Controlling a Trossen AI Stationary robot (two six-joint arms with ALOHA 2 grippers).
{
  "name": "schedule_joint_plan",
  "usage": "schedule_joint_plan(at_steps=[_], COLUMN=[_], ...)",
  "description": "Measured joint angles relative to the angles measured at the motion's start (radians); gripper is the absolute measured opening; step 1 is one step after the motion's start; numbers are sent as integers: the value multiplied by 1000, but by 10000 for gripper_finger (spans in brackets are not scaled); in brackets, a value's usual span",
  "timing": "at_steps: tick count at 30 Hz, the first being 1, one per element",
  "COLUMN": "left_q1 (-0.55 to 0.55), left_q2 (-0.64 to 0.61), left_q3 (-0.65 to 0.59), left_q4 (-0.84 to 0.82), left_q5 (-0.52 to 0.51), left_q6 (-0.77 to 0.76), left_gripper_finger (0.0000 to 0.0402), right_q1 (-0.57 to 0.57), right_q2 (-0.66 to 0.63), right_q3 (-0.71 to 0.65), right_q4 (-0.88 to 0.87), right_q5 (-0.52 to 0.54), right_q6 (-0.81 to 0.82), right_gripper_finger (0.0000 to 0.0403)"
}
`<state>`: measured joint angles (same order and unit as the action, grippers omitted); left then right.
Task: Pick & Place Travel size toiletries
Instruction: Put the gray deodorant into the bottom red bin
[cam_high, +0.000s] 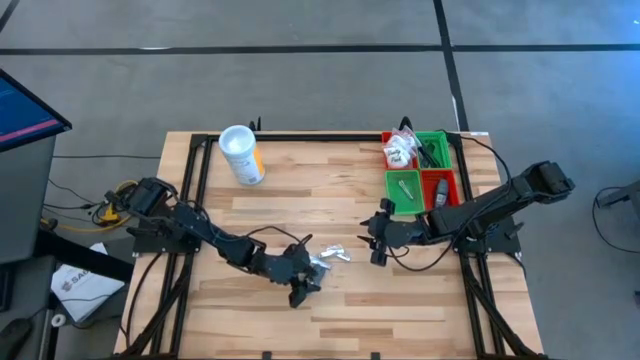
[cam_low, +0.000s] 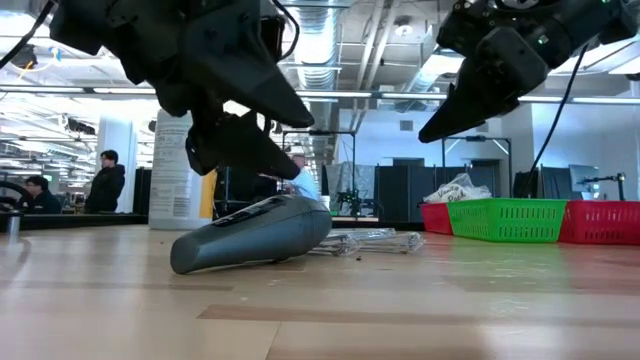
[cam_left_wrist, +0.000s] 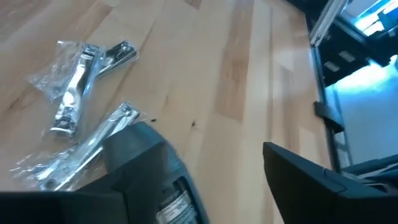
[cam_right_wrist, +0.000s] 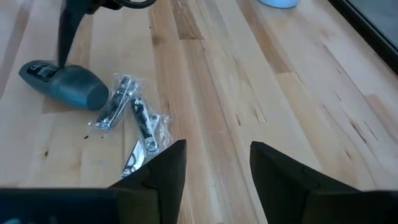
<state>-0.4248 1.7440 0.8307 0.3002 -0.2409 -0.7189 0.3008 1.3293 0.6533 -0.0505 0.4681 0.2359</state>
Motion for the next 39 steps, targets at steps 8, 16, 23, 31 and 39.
schedule_joint_plan(at_steps=[8, 16, 23, 31, 39], left_q1=[0, -20, -27, -29, -53], left_q2=[0, 20, 94, 162, 170], left_q3=[0, -1, 59, 132, 135], left_q4=[-60, -62, -63, -175, -240], left_q5=[-112, -130, -134, -127, -125], left_q6=[5, -19, -18, 13, 32], left_gripper_finger=[260, 259, 259, 259, 259], right_q1=[0, 0, 0, 0, 0], right_q2=[0, 0, 0, 0, 0], right_q3=[0, 0, 0, 0, 0], right_q4=[0, 0, 0, 1, -2], right_q5=[0, 0, 0, 0, 0], right_q6=[0, 0, 0, 0, 0], right_gripper_finger=[164, 160, 154, 153, 146])
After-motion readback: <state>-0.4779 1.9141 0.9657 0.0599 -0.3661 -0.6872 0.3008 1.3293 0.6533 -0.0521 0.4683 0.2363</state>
